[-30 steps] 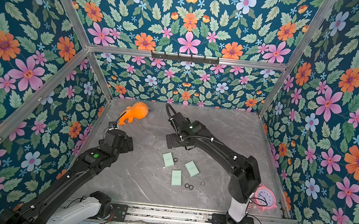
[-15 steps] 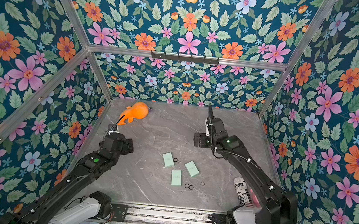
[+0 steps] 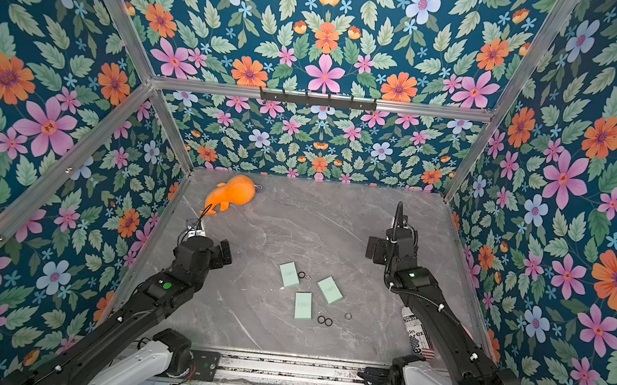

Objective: Take the rings out of the lift-off lid box
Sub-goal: Reset both arms

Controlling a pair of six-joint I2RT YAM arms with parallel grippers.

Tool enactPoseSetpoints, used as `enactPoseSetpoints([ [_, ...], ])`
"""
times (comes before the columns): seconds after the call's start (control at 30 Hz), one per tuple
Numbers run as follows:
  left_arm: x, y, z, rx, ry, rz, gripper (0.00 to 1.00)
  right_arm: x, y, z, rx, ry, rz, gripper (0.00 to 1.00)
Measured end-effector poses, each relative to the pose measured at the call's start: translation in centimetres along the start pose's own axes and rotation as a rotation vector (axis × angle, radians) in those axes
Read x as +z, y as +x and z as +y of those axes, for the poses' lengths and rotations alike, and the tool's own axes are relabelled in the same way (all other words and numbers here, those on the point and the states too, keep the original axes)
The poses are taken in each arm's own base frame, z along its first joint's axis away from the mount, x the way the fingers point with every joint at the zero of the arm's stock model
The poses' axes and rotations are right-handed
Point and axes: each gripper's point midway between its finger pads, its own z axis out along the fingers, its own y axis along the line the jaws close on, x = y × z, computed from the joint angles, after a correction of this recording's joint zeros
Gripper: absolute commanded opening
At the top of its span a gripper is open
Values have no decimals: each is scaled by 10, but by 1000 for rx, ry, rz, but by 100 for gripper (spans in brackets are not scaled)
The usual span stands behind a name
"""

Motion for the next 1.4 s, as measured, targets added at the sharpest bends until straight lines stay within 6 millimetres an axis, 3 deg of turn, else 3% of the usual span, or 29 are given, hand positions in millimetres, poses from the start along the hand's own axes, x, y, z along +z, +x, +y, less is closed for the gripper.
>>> enactPoseSetpoints([
  [0.23,0,-3,-6,-18,37,-43,100,7,5,-46,26,132,-66,100],
  [0.37,0,-8,-8,2,44,-61,100,15,19,-49,-6,132,-64,100],
  [0.93,6,-8,-16,81,72,-87,100,51,43,-71,22,146,-116,99],
  [1.4,19,0,-21,130,71,-99,100,77,63,-67,3,93,-150,100],
])
